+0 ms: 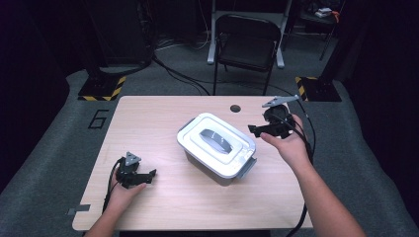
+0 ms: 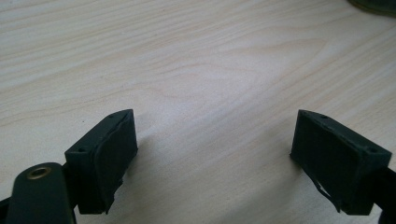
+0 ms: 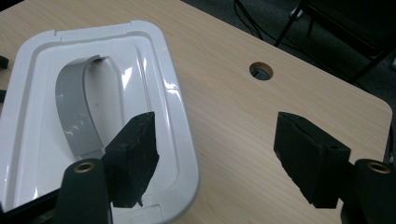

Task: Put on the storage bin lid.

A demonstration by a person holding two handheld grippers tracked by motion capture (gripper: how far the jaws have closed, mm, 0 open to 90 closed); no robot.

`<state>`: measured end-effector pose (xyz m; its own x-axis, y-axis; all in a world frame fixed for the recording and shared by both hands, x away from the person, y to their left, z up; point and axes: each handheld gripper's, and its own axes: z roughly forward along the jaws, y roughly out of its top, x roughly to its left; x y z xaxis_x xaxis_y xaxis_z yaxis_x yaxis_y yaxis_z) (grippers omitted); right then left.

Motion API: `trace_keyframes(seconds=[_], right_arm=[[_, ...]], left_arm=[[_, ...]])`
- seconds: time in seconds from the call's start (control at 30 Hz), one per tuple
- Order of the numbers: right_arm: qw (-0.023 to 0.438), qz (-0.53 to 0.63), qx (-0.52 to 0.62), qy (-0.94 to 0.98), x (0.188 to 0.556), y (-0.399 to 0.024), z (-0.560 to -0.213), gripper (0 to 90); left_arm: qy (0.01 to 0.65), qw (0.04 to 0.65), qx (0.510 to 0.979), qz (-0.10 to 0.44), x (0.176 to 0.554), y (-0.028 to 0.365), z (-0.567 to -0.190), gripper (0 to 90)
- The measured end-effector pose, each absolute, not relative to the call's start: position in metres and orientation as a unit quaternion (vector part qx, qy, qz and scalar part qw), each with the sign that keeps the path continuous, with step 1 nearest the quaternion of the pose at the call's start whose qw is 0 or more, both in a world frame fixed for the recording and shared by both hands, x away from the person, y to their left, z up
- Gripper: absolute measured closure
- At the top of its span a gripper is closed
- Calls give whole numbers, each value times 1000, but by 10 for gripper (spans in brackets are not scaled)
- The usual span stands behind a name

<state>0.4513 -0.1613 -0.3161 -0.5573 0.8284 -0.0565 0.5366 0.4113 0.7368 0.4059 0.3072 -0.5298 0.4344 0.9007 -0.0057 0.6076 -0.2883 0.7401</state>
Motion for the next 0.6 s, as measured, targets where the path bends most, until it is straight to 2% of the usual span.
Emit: trace_keyframes(seconds=[0.6], right_arm=[[220,340,455,793,445,-195,-339,307]], left_arm=[[488,344,773,213,406,307,-530,141]])
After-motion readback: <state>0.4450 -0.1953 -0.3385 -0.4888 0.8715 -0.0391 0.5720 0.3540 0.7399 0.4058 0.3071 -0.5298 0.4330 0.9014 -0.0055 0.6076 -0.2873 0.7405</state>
